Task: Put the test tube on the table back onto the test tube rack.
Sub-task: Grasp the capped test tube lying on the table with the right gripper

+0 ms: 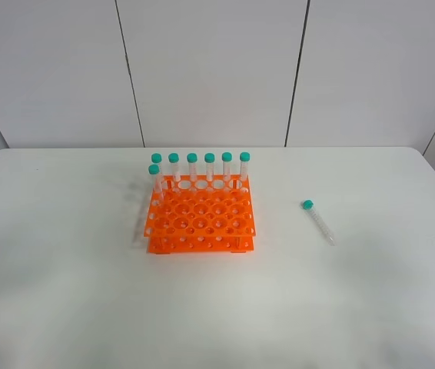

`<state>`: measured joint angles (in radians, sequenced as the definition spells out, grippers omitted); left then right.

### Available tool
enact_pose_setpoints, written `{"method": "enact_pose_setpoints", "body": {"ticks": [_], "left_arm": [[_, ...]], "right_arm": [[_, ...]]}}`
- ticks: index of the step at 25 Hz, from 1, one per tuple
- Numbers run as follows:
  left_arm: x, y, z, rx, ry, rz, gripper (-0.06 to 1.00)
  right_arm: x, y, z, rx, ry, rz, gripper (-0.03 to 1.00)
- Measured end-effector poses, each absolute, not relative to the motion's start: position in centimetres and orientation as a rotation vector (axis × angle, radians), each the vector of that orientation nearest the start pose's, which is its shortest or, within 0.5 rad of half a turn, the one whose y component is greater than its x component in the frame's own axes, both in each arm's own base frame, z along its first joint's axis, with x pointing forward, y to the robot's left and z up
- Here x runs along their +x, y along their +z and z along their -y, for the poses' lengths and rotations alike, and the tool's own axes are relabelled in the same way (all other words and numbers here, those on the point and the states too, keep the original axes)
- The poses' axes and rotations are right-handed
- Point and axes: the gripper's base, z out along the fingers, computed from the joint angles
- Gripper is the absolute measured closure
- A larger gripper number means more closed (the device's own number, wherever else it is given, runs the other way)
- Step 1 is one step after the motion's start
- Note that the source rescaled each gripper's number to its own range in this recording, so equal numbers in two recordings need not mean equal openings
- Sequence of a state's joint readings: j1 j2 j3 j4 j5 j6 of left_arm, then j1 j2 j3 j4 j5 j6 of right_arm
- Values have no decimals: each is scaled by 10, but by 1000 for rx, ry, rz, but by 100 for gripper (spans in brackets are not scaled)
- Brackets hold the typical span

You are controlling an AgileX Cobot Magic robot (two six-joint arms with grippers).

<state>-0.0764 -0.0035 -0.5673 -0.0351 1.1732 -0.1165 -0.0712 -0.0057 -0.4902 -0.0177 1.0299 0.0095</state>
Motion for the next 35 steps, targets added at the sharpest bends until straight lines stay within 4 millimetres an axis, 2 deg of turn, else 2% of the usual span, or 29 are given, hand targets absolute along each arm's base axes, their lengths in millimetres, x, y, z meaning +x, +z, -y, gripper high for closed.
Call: {"method": "enact_pose_setpoints", "body": {"ticks": [10, 13, 18, 21, 25, 28, 32, 35], "left_arm": [[-19, 287, 2, -36, -159, -2089, -6], [-19, 287, 2, -36, -159, -2089, -6], [-19, 287, 2, -36, -159, -2089, -6], [-19, 287, 2, -36, -159, -2089, -6], [-19, 287, 2, -36, -159, -2089, -6], [-19, 287, 2, -36, -159, -2089, -6], [-19, 287, 2, -36, -159, -2089, -6], [-19, 287, 2, -36, -159, -2089, -6]], "right_arm": [[-5, 280, 1, 72, -67, -2005, 38], [-6, 297, 0, 71, -56, -1978, 38], [8, 346, -1, 68, -23, -1908, 38], [30, 374, 0, 45, -31, -1916, 38], [72, 401, -2, -66, -24, -2007, 38], [110, 411, -4, -128, 28, -2111, 38], [168, 404, -5, -149, 113, -2295, 38], [213, 381, -4, -167, 172, -2429, 38]]}}
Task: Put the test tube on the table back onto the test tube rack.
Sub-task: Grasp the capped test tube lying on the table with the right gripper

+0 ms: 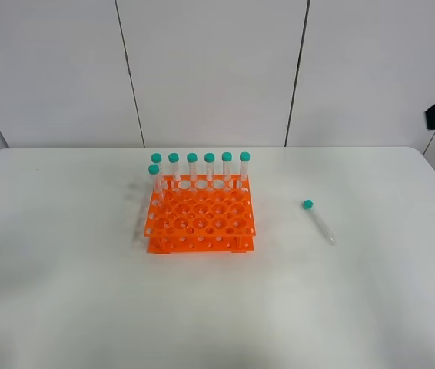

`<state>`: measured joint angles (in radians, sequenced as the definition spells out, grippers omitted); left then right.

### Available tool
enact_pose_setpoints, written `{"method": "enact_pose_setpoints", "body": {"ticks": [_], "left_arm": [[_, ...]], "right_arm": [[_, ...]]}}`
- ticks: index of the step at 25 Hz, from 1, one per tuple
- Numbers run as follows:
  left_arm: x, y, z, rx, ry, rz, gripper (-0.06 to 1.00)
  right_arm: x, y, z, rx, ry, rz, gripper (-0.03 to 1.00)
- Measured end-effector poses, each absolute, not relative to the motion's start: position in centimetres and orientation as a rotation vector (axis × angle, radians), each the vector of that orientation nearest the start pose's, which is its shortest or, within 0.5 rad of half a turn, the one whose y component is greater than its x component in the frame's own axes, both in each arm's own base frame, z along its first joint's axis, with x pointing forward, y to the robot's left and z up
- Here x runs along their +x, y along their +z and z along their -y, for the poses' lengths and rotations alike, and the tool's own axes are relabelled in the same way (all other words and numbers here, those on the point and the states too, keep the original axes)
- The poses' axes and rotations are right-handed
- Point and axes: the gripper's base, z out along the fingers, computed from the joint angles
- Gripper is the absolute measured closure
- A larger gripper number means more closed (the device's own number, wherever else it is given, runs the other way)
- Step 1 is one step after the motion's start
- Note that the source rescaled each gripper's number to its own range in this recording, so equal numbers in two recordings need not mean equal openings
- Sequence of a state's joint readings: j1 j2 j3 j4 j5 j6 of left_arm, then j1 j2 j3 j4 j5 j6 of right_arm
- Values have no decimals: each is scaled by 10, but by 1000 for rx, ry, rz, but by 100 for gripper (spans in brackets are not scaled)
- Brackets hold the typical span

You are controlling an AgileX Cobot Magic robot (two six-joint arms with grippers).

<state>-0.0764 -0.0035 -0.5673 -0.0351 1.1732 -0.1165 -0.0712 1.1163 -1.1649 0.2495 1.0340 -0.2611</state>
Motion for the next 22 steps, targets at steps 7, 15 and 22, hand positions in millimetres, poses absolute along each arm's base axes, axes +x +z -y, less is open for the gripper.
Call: {"method": "enact_pose_setpoints", "body": {"ticks": [7, 15, 22], "left_arm": [[-19, 287, 2, -36, -159, -2089, -6], [-19, 287, 2, -36, -159, -2089, -6], [-19, 287, 2, -36, -159, -2089, -6]], "right_arm": [[287, 314, 0, -174, 235, -2638, 38], [332, 251, -31, -331, 194, -2716, 42], [353, 199, -57, -348, 162, -2792, 42]]}}
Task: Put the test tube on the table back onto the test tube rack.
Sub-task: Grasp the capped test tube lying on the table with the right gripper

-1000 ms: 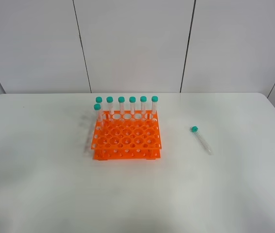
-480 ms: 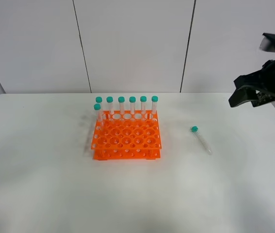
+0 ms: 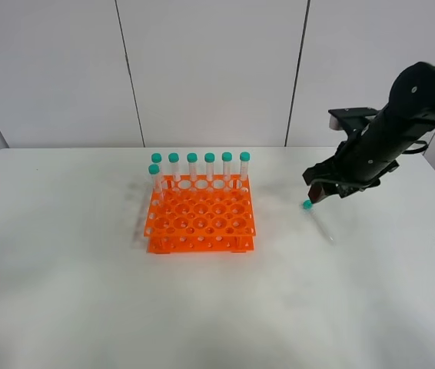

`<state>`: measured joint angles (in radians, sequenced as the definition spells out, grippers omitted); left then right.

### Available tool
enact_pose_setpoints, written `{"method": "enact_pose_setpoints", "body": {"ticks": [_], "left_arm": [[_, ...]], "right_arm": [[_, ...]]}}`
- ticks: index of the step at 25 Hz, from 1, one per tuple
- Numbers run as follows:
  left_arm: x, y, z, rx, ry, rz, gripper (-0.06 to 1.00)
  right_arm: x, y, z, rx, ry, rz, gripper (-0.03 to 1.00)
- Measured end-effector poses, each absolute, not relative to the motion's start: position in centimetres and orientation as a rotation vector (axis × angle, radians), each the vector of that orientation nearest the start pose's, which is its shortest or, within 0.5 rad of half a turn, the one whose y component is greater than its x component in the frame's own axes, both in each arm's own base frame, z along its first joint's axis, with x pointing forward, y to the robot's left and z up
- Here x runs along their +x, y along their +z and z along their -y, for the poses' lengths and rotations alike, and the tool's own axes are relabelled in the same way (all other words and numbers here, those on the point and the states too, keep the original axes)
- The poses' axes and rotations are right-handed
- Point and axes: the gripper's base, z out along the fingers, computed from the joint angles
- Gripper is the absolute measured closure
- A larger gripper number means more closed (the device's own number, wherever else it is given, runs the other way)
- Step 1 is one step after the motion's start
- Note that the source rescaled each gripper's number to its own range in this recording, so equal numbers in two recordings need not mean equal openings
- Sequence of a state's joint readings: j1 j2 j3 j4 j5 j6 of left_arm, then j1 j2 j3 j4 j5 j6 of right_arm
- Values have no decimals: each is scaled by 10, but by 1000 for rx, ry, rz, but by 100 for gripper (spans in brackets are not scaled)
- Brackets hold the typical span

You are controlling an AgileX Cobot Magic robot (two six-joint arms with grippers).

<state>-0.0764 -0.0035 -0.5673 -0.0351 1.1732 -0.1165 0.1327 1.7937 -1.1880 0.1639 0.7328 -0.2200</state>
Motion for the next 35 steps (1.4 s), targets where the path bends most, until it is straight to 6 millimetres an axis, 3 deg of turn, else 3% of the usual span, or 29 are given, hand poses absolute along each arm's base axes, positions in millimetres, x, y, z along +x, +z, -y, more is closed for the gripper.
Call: {"method": "enact_pose_setpoints", "body": {"ticks": [5, 10, 19, 28, 35], "left_arm": [[-19, 287, 2, -36, -159, -2089, -6], [-19, 287, 2, -36, -159, -2089, -6], [-19, 287, 2, -36, -159, -2089, -6], [-19, 287, 2, -36, -159, -2089, -6], [-19, 287, 2, -36, -159, -2089, -6]], "right_arm": [[360, 159, -53, -357, 88, -2907, 42], [362, 133, -48, -380, 1, -2978, 42], [369, 129, -49, -368, -8, -2914, 42], [369, 112, -42, -317, -5, -2988, 42], [371, 112, -42, -313, -4, -2965, 42]]}}
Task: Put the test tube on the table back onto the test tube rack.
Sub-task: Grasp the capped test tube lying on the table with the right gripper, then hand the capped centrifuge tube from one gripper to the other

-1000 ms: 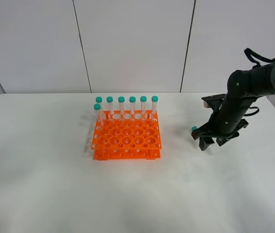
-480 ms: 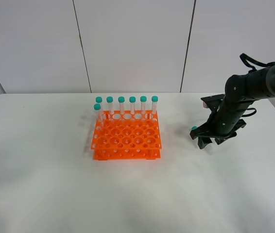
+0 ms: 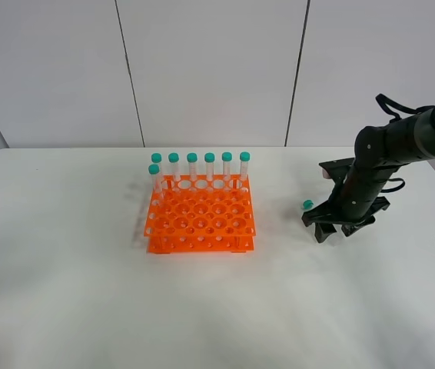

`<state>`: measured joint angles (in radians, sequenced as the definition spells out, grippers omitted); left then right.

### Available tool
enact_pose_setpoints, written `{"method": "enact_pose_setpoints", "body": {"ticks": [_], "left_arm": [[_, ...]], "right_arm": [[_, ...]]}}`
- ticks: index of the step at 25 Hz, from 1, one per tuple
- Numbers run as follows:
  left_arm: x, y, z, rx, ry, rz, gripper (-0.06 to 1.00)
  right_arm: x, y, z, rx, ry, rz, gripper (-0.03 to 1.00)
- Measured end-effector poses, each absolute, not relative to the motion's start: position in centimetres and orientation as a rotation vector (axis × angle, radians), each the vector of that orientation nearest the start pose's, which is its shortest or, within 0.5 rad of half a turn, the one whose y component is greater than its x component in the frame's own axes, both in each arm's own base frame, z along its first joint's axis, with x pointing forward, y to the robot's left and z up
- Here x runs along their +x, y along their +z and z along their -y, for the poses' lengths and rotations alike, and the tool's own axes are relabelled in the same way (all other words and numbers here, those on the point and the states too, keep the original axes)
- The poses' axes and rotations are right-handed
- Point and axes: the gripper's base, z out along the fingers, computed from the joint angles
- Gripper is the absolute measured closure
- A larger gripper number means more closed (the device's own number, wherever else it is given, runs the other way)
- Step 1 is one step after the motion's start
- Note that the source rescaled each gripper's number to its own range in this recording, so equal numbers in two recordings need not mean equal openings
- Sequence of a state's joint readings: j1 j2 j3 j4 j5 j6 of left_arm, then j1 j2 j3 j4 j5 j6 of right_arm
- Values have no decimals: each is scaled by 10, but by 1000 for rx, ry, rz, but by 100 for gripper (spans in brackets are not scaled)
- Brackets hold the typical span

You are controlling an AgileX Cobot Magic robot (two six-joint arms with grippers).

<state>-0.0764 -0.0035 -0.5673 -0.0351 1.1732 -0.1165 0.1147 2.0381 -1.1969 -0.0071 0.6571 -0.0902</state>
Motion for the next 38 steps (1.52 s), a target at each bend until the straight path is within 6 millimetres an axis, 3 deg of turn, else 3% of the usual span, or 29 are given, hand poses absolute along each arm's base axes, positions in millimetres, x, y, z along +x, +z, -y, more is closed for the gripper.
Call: {"method": "enact_pose_setpoints", "body": {"ticks": [16, 18, 22, 23, 38], "left_arm": [[-19, 287, 2, -36, -159, -2089, -6], [-19, 287, 2, -36, -159, -2089, -6], [-19, 287, 2, -36, -159, -2089, -6], [-19, 287, 2, -36, -159, -2089, -6], [-19, 287, 2, -36, -159, -2089, -6]], "right_arm": [[371, 101, -42, -314, -4, -2992, 44], [372, 101, -42, -314, -4, -2989, 55], [374, 101, -43, -312, -4, -2967, 95], [374, 101, -43, -308, -3, -2963, 97], [373, 107, -43, -332, 1, -2956, 96]]}}
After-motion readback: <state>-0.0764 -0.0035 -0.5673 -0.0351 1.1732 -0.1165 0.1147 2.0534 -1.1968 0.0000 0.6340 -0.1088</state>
